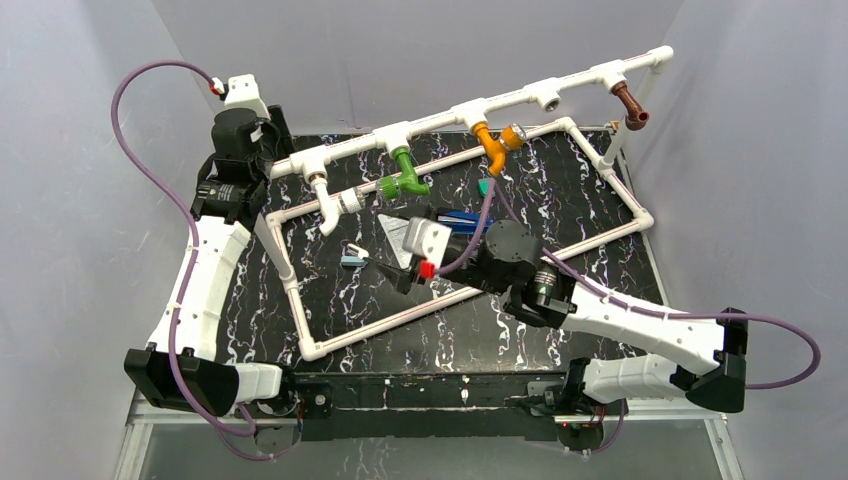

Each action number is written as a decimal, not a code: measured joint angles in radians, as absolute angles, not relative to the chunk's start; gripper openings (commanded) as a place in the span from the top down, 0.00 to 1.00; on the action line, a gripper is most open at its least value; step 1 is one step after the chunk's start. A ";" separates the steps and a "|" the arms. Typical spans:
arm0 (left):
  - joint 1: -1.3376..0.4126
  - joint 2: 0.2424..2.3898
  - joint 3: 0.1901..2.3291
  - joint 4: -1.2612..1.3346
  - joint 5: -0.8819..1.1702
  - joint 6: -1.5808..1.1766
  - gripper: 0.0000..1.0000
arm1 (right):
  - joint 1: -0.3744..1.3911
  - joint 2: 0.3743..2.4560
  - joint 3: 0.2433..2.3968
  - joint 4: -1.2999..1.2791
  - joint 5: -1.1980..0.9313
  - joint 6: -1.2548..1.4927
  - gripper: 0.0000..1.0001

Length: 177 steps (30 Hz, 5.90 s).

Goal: Install the water faucets

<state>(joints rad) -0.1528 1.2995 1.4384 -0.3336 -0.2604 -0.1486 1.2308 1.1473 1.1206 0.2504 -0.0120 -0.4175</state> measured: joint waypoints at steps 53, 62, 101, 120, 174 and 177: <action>-0.173 1.300 1.439 -0.339 -0.307 -0.123 0.47 | 1.350 1.608 1.285 0.504 0.347 -1.723 0.94; -0.173 1.301 1.439 -0.336 -0.314 -0.119 0.47 | 1.357 1.625 1.285 0.582 0.377 -1.578 0.99; -0.176 1.312 1.443 -0.323 -0.340 -0.116 0.47 | 1.396 1.765 1.300 1.132 0.916 0.181 0.99; -0.176 1.304 1.439 -0.323 -0.350 -0.115 0.47 | 1.375 1.714 1.305 0.841 0.972 1.158 0.99; -0.193 1.290 1.440 -0.365 -0.321 -0.123 0.47 | 1.317 1.557 1.093 0.898 0.517 1.127 0.15; -0.193 1.290 1.441 -0.369 -0.321 -0.123 0.47 | 1.315 1.517 1.069 0.862 0.491 1.078 0.15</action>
<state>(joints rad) -0.1932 1.2900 1.4410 -0.3687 -0.3210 -0.1230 1.3148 1.5173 1.0691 0.8619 0.4908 1.0782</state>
